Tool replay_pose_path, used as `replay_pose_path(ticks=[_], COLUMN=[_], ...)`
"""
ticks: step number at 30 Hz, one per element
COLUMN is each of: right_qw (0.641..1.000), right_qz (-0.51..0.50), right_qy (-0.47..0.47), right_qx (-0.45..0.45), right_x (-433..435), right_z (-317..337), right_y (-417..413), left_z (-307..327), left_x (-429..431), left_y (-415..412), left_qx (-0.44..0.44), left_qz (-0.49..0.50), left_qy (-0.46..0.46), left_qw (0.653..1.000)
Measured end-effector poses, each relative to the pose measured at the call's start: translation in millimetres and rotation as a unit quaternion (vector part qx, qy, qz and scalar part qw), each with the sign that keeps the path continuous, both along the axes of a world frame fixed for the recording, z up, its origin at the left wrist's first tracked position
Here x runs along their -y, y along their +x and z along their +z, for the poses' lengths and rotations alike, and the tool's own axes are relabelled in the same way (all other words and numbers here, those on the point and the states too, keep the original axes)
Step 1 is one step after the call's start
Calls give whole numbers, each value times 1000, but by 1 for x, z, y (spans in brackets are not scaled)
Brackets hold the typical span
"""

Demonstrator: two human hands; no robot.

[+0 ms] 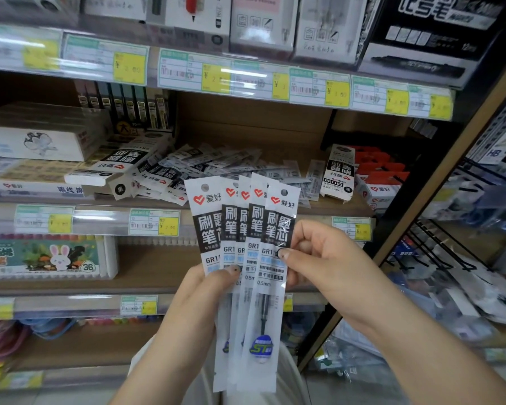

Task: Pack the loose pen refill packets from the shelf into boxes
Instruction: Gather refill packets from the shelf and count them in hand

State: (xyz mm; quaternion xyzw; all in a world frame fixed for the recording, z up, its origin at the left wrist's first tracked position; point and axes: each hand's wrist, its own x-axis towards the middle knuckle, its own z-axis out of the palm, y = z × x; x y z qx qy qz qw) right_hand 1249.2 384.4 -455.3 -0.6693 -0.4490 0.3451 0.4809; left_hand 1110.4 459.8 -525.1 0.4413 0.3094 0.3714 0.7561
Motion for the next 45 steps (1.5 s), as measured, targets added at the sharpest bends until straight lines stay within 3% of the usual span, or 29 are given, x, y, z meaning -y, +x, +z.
replay_pose_path(ticks=[9, 16, 26, 34, 36, 40, 45], right_qw=[1000, 1000, 1000, 998, 997, 987, 991], right_qz=[0, -1, -1, -31, -24, 15, -24], right_qy=[1, 2, 21, 61, 75, 56, 21], right_qx=[20, 22, 18, 11, -13, -147, -130], right_x=[-2, -2, -4, -6, -6, -6, -6], right_z=[-1, -2, -5, -13, -15, -26, -69], right_y=[1, 2, 2, 8, 13, 19, 20], left_z=[-3, 5, -1, 7, 7, -12, -48], left_x=[0, 1, -2, -8, -10, -9, -4], left_y=[0, 0, 1, 12, 17, 37, 57], left_qx=[-32, 15, 26, -34, -26, -54, -47], left_qz=[34, -73, -70, -82, -113, -183, -238], left_qy=[16, 147, 172, 292, 297, 286, 218], left_qw=[999, 986, 982, 952, 948, 939, 945])
